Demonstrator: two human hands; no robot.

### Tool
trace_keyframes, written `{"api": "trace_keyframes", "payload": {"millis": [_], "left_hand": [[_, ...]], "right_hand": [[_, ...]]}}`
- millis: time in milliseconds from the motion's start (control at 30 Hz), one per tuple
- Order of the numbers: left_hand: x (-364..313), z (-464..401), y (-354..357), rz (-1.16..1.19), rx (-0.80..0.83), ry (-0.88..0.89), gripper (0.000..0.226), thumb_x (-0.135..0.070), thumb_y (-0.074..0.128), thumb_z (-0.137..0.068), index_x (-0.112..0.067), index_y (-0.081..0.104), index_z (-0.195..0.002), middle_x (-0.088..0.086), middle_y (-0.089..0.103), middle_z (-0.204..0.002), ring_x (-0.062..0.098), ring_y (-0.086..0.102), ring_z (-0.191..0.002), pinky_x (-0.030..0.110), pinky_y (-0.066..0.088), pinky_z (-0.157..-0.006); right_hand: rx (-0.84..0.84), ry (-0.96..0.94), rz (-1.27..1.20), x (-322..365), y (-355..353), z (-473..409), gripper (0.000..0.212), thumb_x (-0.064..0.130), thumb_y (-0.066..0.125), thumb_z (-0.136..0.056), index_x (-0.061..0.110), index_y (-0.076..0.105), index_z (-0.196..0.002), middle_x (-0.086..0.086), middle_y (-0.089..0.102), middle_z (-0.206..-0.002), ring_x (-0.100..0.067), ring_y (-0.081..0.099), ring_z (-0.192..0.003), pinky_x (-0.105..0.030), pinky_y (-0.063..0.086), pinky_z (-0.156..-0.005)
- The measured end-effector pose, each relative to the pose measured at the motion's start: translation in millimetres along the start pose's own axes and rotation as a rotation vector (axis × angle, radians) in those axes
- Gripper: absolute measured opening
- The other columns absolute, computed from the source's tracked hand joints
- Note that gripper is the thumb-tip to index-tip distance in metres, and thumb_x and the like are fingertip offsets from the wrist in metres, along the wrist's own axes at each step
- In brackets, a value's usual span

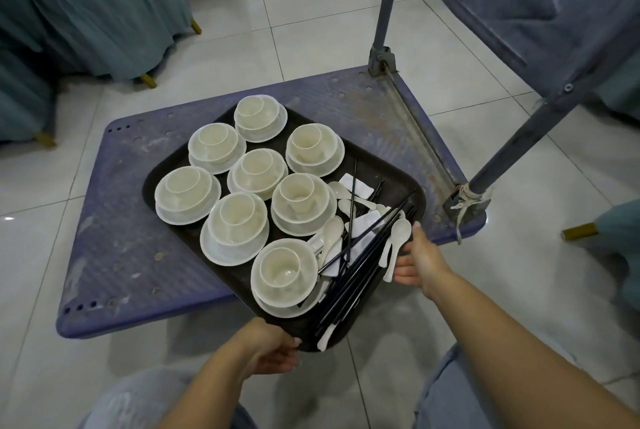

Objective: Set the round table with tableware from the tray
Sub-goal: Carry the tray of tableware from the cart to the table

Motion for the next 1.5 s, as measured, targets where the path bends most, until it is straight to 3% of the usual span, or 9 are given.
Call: {"api": "trace_keyframes", "payload": {"millis": [100, 300, 433, 700, 900, 1167, 1333, 1433, 1500], "left_hand": [[1.6, 3.9, 23.9, 0.025, 0.029, 0.026, 0.009, -0.003, 0.071, -0.083, 0.003, 0.064, -0.086, 0.012, 0.067, -0.059, 0.023, 0.069, -0.057, 0.029, 0.056, -0.055], [1.8, 10.1, 50.9, 0.064, 0.049, 0.021, 0.007, -0.006, 0.068, -0.086, -0.001, 0.063, -0.088, 0.008, 0.062, -0.053, 0.019, 0.065, -0.051, 0.026, 0.053, -0.049], [-0.3, 12.0, 48.9, 0.052, 0.042, 0.009, 0.009, -0.005, 0.068, -0.085, 0.000, 0.066, -0.092, 0.008, 0.062, -0.054, 0.020, 0.065, -0.053, 0.026, 0.053, -0.048], [-2.3, 17.0, 45.5, -0.046, 0.055, 0.034, 0.018, -0.015, 0.073, -0.084, -0.003, 0.061, -0.090, 0.008, 0.063, -0.054, 0.022, 0.066, -0.055, 0.028, 0.055, -0.054], [-13.8, 14.3, 0.5, -0.455, 0.088, 0.004, 0.039, -0.045, 0.062, -0.089, -0.008, 0.058, -0.099, 0.005, 0.071, -0.067, 0.020, 0.070, -0.062, 0.025, 0.054, -0.060], [-69.8, 19.1, -95.6, -0.565, -0.175, 0.071, 0.024, -0.029, 0.055, -0.092, -0.007, 0.065, -0.088, 0.010, 0.074, -0.070, 0.021, 0.061, -0.055, 0.024, 0.043, -0.058], [-84.3, 24.6, -142.0, -0.563, -0.431, 0.129, 0.013, -0.014, 0.057, -0.087, -0.004, 0.066, -0.085, 0.014, 0.073, -0.074, 0.027, 0.069, -0.065, 0.031, 0.053, -0.066], [-83.5, 17.6, -169.2, -0.445, -0.596, 0.189, 0.017, -0.011, 0.054, -0.085, 0.004, 0.063, -0.086, 0.024, 0.067, -0.077, 0.036, 0.068, -0.069, 0.041, 0.056, -0.064], [-81.7, 8.4, -185.8, -0.329, -0.646, 0.216, 0.019, -0.002, 0.049, -0.083, 0.012, 0.060, -0.090, 0.024, 0.057, -0.067, 0.035, 0.059, -0.058, 0.042, 0.051, -0.058]], "right_hand": [[-0.005, -0.053, 0.000, 3.2, -2.1, 2.8, 0.065, 0.062, 0.023, -0.099, 0.009, 0.056, -0.115, -0.021, 0.067, -0.097, -0.032, 0.066, -0.079, -0.034, 0.051, -0.057], [-0.059, -0.130, 0.128, 4.1, -10.8, -8.3, 0.024, 0.014, 0.041, -0.097, 0.003, 0.061, -0.103, -0.027, 0.068, -0.099, -0.036, 0.065, -0.076, -0.048, 0.057, -0.074], [-0.084, -0.151, 0.177, 1.8, -9.5, -8.8, 0.009, 0.008, 0.048, -0.092, 0.011, 0.056, -0.088, -0.024, 0.067, -0.095, -0.037, 0.066, -0.076, -0.051, 0.059, -0.071], [-0.139, -0.201, 0.253, 4.9, -4.8, -9.3, 0.008, 0.018, 0.054, -0.089, 0.013, 0.060, -0.090, -0.017, 0.069, -0.091, -0.034, 0.067, -0.071, -0.046, 0.061, -0.064], [-0.117, -0.152, 0.247, 6.2, -6.8, -12.7, 0.030, 0.025, 0.042, -0.093, 0.006, 0.062, -0.105, -0.021, 0.068, -0.098, -0.034, 0.066, -0.070, -0.036, 0.056, -0.056], [-0.156, -0.230, 0.452, 9.3, -8.6, -7.8, 0.024, 0.014, 0.035, -0.095, -0.001, 0.054, -0.099, -0.026, 0.064, -0.088, -0.040, 0.068, -0.069, -0.050, 0.060, -0.063], [-0.120, -0.198, 0.507, 7.5, -14.5, -15.8, 0.025, 0.015, 0.046, -0.089, -0.001, 0.061, -0.076, -0.020, 0.068, -0.070, -0.033, 0.069, -0.059, -0.031, 0.053, -0.047], [-0.134, -0.193, 0.472, 2.3, -12.7, -18.0, 0.025, 0.021, 0.046, -0.085, 0.005, 0.057, -0.068, -0.013, 0.058, -0.053, -0.030, 0.059, -0.048, -0.032, 0.049, -0.052], [-0.138, -0.188, 0.475, 2.1, -11.2, -19.2, 0.025, 0.022, 0.048, -0.085, 0.004, 0.059, -0.072, -0.015, 0.062, -0.060, -0.033, 0.064, -0.054, -0.036, 0.054, -0.054]]}}
Point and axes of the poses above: each hand's wrist, its own z-axis away from the middle knuckle, its own y-axis out of the palm, x = y × z, the point moved 1 cm from there along -z, towards the middle knuckle
